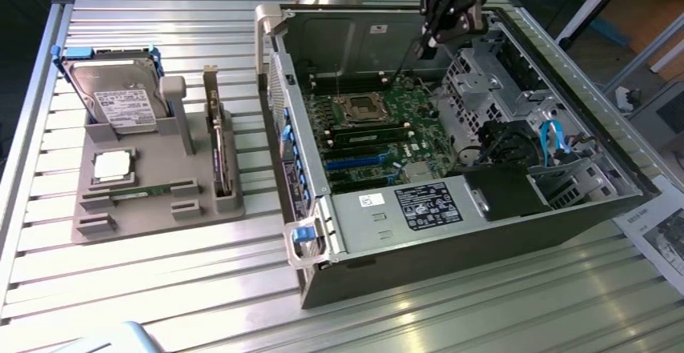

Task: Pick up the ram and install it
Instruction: 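Press down the ram until it locks into place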

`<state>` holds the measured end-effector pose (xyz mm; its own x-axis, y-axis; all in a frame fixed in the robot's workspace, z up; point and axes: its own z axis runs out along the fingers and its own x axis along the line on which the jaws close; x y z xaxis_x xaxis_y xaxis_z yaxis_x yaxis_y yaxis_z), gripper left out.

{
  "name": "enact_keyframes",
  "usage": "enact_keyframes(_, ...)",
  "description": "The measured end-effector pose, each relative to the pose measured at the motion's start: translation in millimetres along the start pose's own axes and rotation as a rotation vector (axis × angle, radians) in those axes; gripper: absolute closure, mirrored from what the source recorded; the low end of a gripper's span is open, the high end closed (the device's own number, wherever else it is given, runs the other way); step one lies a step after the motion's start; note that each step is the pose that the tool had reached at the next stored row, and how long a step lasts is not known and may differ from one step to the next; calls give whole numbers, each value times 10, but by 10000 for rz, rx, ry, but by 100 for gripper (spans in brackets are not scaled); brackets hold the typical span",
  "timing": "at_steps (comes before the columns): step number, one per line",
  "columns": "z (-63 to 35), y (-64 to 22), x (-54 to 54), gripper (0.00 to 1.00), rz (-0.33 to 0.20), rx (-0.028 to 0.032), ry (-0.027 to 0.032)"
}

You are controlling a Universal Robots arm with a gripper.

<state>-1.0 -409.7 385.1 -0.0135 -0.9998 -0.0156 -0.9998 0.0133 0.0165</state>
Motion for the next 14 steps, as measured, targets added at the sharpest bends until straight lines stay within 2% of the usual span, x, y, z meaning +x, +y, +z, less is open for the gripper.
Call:
enact_keyframes(2,13,-5,0,90,1,1,-2)
enact_keyframes(5,106,-8,2,90,-2,20,-2)
enact_keyframes(14,266,-10,4,90,-1,58,-2)
